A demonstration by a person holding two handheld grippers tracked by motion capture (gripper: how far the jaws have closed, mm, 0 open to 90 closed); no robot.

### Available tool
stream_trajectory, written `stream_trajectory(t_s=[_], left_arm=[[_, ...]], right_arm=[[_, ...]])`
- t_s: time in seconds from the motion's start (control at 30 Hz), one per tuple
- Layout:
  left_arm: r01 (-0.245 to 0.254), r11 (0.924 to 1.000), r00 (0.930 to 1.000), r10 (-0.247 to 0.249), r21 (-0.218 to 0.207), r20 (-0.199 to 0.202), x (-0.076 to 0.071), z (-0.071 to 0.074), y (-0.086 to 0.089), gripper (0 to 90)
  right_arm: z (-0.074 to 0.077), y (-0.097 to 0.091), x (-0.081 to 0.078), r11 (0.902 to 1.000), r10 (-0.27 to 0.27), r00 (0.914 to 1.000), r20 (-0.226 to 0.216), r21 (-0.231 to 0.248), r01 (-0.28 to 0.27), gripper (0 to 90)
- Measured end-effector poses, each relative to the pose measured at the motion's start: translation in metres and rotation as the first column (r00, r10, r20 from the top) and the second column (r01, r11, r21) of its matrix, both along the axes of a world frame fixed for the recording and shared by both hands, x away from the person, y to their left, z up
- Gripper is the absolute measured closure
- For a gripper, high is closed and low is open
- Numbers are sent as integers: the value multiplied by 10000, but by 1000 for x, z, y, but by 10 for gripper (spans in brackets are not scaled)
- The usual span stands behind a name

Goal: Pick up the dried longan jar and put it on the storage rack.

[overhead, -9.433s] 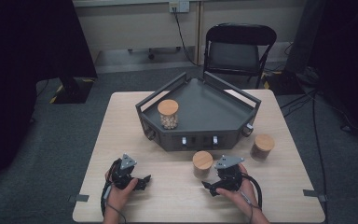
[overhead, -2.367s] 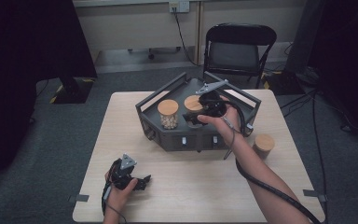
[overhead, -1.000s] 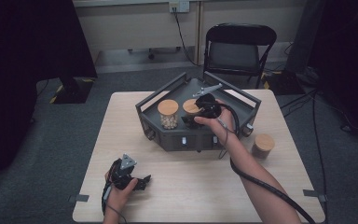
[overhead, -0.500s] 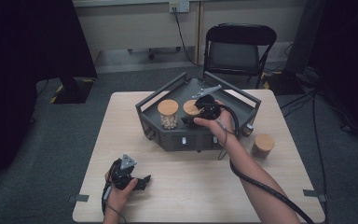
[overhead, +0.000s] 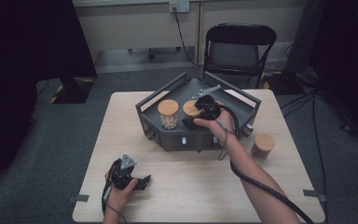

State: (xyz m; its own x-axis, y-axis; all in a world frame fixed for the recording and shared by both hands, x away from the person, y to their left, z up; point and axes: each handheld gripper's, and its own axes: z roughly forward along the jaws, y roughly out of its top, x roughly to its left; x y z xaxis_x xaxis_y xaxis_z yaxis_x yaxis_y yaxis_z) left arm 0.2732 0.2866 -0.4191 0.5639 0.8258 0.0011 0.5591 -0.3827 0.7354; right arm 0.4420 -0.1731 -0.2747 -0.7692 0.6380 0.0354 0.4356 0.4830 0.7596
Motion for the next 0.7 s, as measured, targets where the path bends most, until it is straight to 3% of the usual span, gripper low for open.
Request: stream_trajectory(t_s=[0.3, 0.7], left_arm=[[0, 10000, 10000, 0, -3, -3, 0, 0, 0, 2], [10, 10000, 10000, -10, 10, -9, 0, 0, 0, 2]], right_arm=[[5, -6, -4, 9991, -360, 9992, -150, 239, 363, 57], [10, -22, -13, 9970, -497, 9986, -182, 581, 507, 22]])
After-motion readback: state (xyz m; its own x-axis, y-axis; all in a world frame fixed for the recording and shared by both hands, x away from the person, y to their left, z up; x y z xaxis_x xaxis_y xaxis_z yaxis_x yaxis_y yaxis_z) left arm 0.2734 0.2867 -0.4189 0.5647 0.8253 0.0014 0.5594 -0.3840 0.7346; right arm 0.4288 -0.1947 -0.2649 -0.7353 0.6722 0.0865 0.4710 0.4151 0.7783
